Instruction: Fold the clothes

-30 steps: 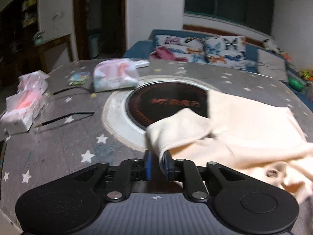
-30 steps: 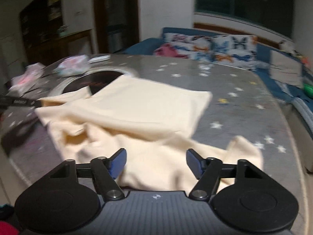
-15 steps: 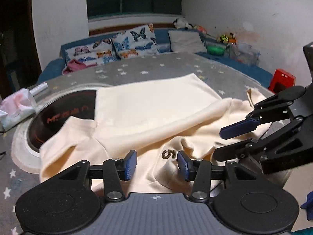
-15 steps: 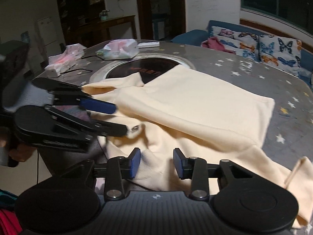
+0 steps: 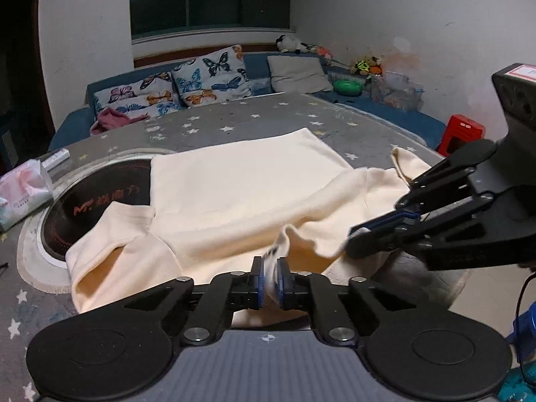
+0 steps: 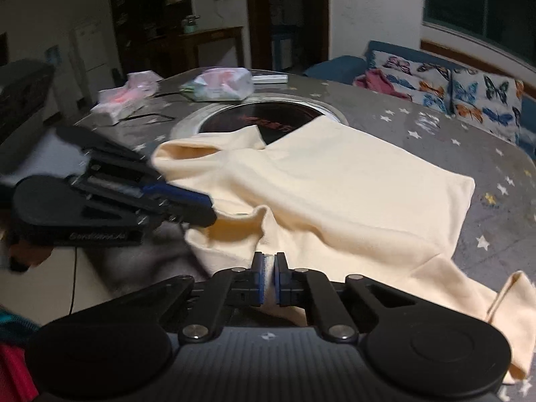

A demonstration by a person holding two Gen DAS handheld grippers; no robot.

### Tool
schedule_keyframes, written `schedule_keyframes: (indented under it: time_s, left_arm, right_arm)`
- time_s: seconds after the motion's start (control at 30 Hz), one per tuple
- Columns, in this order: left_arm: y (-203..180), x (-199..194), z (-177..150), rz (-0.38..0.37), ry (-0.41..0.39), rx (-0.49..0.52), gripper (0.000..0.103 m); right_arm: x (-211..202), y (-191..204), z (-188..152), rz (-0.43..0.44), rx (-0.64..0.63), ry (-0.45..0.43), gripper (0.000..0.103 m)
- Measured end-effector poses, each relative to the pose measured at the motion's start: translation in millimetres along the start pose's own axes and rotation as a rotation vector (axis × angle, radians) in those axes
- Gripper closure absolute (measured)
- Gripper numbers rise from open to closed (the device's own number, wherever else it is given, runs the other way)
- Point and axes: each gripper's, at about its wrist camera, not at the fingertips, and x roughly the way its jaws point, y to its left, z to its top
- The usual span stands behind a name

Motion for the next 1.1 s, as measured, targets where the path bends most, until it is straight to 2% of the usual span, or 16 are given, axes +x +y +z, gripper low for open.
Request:
schedule_keyframes:
  time_s: [0.07,0.13,0.23,0.27,0.3,0.33,0.4,0.5,0.6,0.73,0.87,0.97,1.1]
  left_arm:
    - [-3,-1,0,0.001,-0.014,0.018,0.055]
    - [-7,2,-1,-0.013,-0.008,0.036,0.049]
    - [-12,12,-6,-0.033,0.033,0.067,0.052]
    - [-13,16,-9,-0.039,0.048,0.076,0.058]
    - [-12,20,-11,-0.045,0.066,0.072,0.076]
    - [-10,23,-13,-0.051,0.086,0.057,0.089]
    - [-6,20,-15,-0.063,0.088,0.037,0.093]
    - [-4,9,-16,-0.076,0.066,0.042,0.095]
    - [-5,1,-22,-0.081,0.071,0.068,0.095]
    - [-6,0,-31,-0.088,0.092,0.086,0.095]
    - [-4,-3,-29,-0.098,0.084,0.093,0.094]
    - [-2,-6,-24,-0.101,0.078,0.099,0.091]
    - [5,-17,-11,-0.104,0.026,0.088,0.086]
  right_arm:
    - [-8,6,-4,0.015,-0.010,0.007,0.098]
    - [-11,10,-8,0.017,-0.018,0.019,0.098]
    - [-12,14,-13,0.023,-0.022,0.041,0.098]
    - [-13,15,-15,0.025,-0.025,0.050,0.098]
    - [-13,16,-16,0.028,-0.027,0.056,0.098]
    - [-12,17,-18,0.033,-0.028,0.066,0.098]
    - [-11,18,-22,0.039,-0.036,0.085,0.098]
    - [-10,21,-26,0.063,-0.062,0.121,0.098]
    - [-17,17,-24,0.087,-0.054,0.103,0.096]
    - [-30,2,-11,0.113,0.004,0.025,0.088]
    - [-25,-9,-2,0.080,0.047,-0.039,0.088]
    - [-5,-15,-4,0.043,0.075,-0.011,0.087]
    - [11,-9,-19,0.066,0.058,0.060,0.087]
